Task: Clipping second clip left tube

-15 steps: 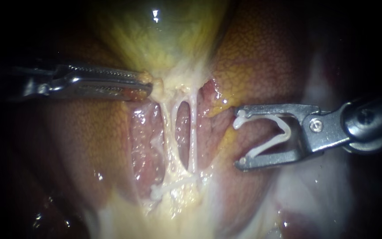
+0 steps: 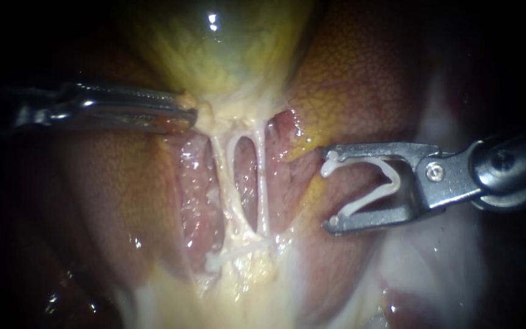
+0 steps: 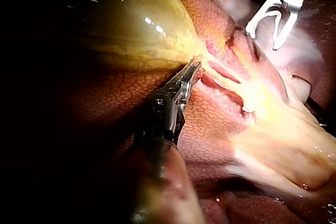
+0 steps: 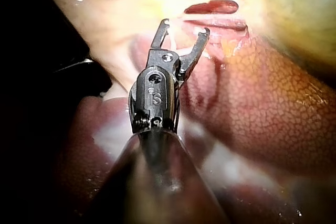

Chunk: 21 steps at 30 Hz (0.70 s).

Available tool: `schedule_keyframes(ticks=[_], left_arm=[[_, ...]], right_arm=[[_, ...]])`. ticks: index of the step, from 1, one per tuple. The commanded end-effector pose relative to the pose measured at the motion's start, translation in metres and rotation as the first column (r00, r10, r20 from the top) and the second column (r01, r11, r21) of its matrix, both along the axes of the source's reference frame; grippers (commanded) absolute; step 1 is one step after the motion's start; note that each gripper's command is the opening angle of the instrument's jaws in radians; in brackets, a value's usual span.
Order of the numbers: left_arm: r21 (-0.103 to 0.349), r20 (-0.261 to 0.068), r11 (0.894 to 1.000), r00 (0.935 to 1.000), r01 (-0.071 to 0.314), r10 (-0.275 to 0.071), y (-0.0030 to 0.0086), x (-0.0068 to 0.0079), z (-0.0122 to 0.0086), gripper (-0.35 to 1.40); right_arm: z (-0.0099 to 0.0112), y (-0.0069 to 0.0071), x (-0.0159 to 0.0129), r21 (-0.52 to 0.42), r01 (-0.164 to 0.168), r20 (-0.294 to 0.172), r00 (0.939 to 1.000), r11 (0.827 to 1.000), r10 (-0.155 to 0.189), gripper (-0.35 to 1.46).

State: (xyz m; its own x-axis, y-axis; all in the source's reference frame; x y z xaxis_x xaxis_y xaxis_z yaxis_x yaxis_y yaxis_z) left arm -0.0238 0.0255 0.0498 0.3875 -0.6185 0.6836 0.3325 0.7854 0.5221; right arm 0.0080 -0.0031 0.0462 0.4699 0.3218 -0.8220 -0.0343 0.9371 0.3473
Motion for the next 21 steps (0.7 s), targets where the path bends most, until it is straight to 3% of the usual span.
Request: schedule_keyframes(ticks=[1, 8, 16, 21], left_arm=[[0.002, -0.001, 1.0, 1.0, 0.002, -0.002, 0.0002, 0.0004, -0.0005, -0.35], [0.003, -0.013, 1.0, 0.9995, 0.03, -0.029, 0.0015, 0.0022, -0.0038, -0.35], [0.0, -0.015, 0.999, 0.9993, 0.033, -0.033, 0.0011, 0.0019, -0.0036, -0.35], [0.0, -0.016, 0.999, 0.9993, 0.033, -0.033, 0.001, 0.0018, -0.0035, -0.35]], right_arm=[[0.0, 0.0, 0.0, 0.0, 0.0, 0.0, 1.0, 1.0, 0.0, 0.5], [0.0001, 0.0001, 0.0001, 0.0, -0.001, 0.001, 1.0, 1.0, 0.001, 0.5], [0.0002, 0.0002, 0.0011, 0.028, 0.034, -0.047, 0.9983, 0.999, -0.033, 0.5], [0.0004, 0.0002, 0.0022, 0.094, 0.036, -0.094, 0.9952, 0.995, -0.027, 0.49]])
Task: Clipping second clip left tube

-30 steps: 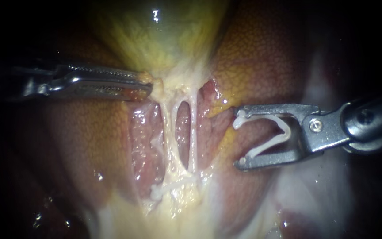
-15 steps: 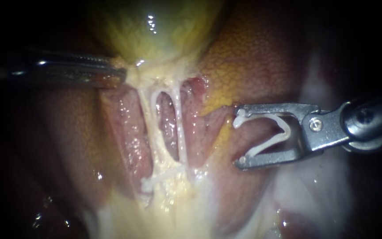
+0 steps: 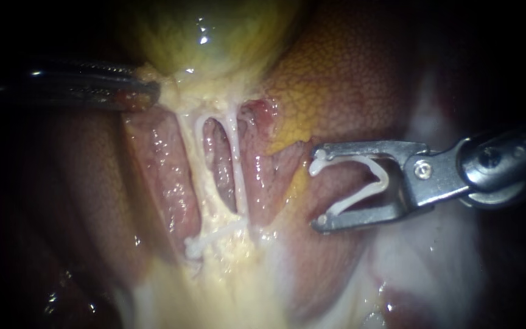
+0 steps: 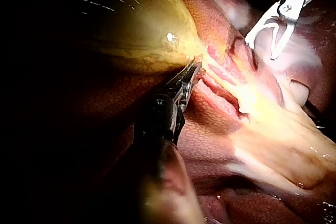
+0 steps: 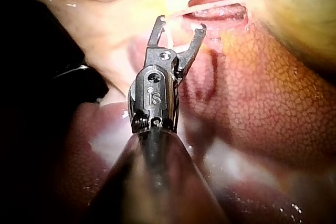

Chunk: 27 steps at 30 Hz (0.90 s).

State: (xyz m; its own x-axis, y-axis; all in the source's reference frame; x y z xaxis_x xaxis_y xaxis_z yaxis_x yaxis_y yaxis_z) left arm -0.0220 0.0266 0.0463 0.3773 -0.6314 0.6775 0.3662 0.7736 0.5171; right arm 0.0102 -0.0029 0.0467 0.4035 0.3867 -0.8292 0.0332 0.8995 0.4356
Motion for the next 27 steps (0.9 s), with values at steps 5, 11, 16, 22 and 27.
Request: schedule_keyframes(ticks=[5, 11, 16, 22, 27], left_arm=[[-0.001, -0.001, 1.0, 1.0, 0.001, -0.001, -0.0001, 0.0, 0.0001, -0.35], [-0.001, -0.001, 1.0, 1.0, 0.001, -0.001, -0.0001, 0.0, 0.0001, -0.35], [-0.001, -0.001, 1.0, 1.0, 0.001, -0.001, -0.0001, 0.0, 0.0001, -0.35], [-0.002, -0.001, 1.0, 1.0, 0.001, -0.001, -0.0002, -0.0001, 0.0001, -0.35], [-0.002, -0.001, 1.0, 1.0, 0.001, -0.001, -0.0002, -0.0001, 0.0001, -0.35]], right_arm=[[0.0004, 0.0001, 0.001, 0.096, 0.004, -0.068, 0.9977, 0.995, 0.003, 0.49], [0.0014, 0.0008, 0.0019, 0.225, 0.017, -0.164, 0.9863, 0.974, 0.02, 0.49], [0.0026, 0.0009, 0.0025, 0.281, 0.055, -0.204, 0.979, 0.958, 0.003, 0.49], [0.0043, 0.0003, 0.004, 0.299, 0.081, -0.213, 0.9768, 0.951, -0.016, 0.48], [0.0057, 0.0, 0.0053, 0.305, 0.093, -0.218, 0.9757, 0.948, -0.026, 0.48]])
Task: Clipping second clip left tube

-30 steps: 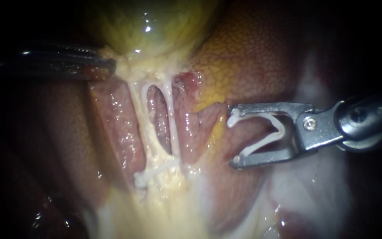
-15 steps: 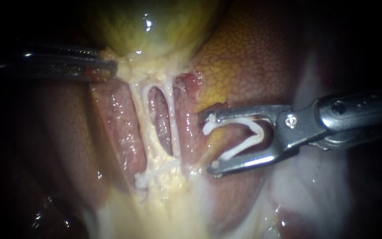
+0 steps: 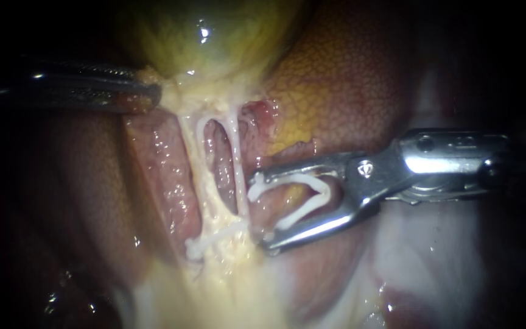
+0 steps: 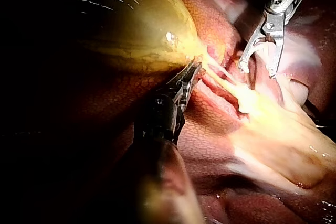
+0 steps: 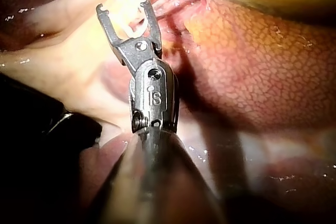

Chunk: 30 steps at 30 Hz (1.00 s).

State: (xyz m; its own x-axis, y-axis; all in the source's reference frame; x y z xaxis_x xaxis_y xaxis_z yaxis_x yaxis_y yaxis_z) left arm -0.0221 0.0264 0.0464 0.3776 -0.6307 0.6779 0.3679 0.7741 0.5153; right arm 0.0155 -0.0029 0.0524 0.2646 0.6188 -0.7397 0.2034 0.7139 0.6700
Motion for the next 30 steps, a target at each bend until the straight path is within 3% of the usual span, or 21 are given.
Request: schedule_keyframes(ticks=[1, 23, 30], left_arm=[[0.0, 0.0, 1.0, 1.0, 0.0, 0.0, 0.0, 0.0, 0.0, -0.35], [-0.001, -0.001, 1.0, 1.0, 0.001, -0.001, -0.0002, -0.0001, 0.0001, -0.35], [-0.003, -0.003, 1.0, 1.0, 0.004, -0.004, -0.0003, -0.0003, 0.0002, -0.35]], right_arm=[[0.0003, -0.0001, 0.0003, 0.004, 0.002, 0.001, 1.0, 1.0, -0.002, 0.49], [0.006, -0.0009, 0.0017, 0.006, -0.001, 0.017, 0.9998, 1.0, 0.001, 0.5], [0.0069, -0.0006, 0.002, 0.005, 0.006, 0.013, 0.9999, 1.0, -0.006, 0.5]])
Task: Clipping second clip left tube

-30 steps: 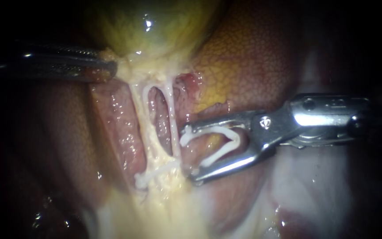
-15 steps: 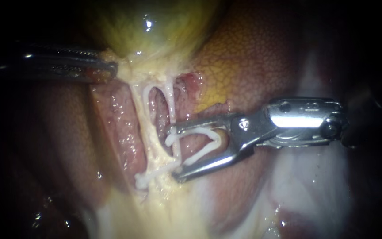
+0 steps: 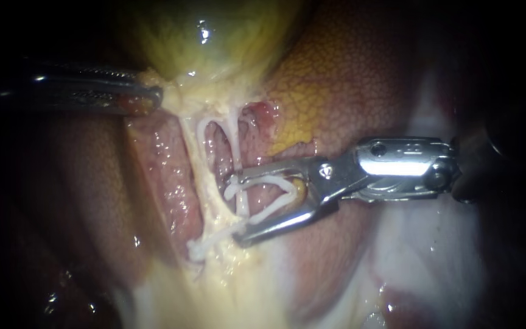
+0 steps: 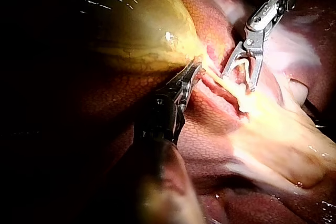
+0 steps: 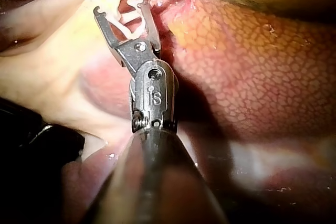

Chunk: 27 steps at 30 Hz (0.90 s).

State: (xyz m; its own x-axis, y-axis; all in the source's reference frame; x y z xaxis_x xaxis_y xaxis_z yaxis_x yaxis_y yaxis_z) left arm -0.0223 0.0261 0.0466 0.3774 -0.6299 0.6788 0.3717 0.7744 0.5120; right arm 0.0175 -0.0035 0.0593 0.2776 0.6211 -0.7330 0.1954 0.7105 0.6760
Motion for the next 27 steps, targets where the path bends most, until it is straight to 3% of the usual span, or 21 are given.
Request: schedule_keyframes(ticks=[1, 10, 21, 27], left_arm=[[-0.001, -0.001, 1.0, 1.0, 0.001, -0.001, 0.0, 0.0, 0.0, -0.35], [-0.001, 0.001, 1.0, 1.0, -0.001, 0.001, -0.0001, -0.0001, 0.0002, -0.35], [-0.001, 0.0, 1.0, 1.0, 0.0, 0.0, -0.0001, -0.0002, 0.0002, -0.35], [-0.001, 0.0, 1.0, 1.0, 0.0, 0.0, -0.0001, -0.0002, 0.0002, -0.35]], right_arm=[[0.0001, 0.0, 0.0001, 0.001, 0.004, -0.003, 1.0, 1.0, -0.004, 0.5], [0.0008, -0.0005, 0.0017, 0.005, 0.046, -0.031, 0.9984, 0.999, -0.046, 0.48], [0.0003, -0.0013, 0.0033, 0.018, 0.06, -0.105, 0.9928, 0.998, -0.058, 0.48], [-0.0004, -0.002, 0.0043, 0.031, 0.068, -0.153, 0.9862, 0.997, -0.063, 0.47]])
